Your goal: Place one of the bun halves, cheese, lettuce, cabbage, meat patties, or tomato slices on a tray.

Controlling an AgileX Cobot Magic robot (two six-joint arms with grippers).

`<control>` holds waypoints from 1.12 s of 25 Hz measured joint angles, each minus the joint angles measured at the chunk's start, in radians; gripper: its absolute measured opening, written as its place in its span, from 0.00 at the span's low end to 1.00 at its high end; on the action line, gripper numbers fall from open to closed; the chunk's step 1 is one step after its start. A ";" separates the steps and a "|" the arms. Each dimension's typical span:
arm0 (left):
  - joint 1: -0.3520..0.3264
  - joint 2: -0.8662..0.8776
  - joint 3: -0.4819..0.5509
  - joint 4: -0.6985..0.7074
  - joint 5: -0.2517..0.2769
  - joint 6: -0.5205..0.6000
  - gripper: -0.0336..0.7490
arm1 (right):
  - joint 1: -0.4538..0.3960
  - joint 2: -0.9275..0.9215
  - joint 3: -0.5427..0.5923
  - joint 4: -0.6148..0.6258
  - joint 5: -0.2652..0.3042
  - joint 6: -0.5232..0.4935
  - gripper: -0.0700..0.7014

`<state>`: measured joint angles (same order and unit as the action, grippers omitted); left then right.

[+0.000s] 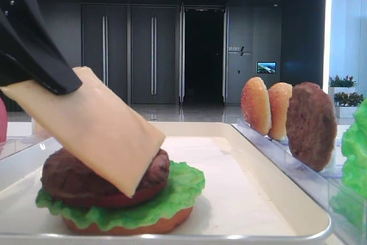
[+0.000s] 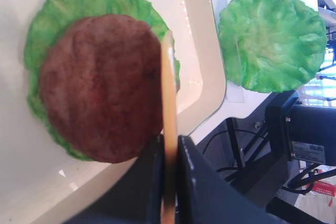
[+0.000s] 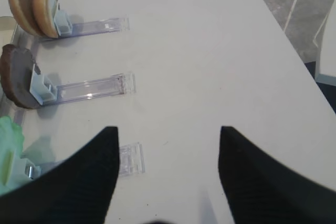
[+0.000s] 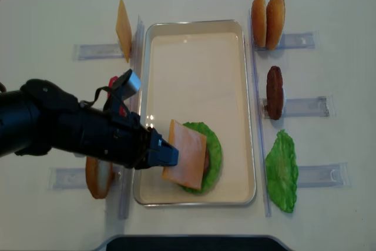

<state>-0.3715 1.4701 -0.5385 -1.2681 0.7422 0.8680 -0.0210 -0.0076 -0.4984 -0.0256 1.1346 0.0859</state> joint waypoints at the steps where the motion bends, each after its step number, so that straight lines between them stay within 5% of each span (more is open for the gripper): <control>1: 0.000 0.000 0.000 0.001 -0.004 0.000 0.11 | 0.000 0.000 0.000 0.000 0.000 0.000 0.65; 14: 0.000 0.000 0.000 0.003 -0.144 0.001 0.66 | 0.000 0.000 0.000 0.000 0.000 0.000 0.65; 18: 0.000 0.000 -0.010 0.052 -0.171 -0.011 0.71 | 0.000 0.000 0.000 0.000 0.000 0.000 0.65; 28: 0.002 -0.061 -0.214 0.376 -0.145 -0.270 0.71 | 0.000 0.000 0.000 0.000 0.000 0.000 0.65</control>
<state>-0.3692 1.4087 -0.7530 -0.8920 0.5976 0.5975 -0.0210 -0.0076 -0.4984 -0.0256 1.1346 0.0859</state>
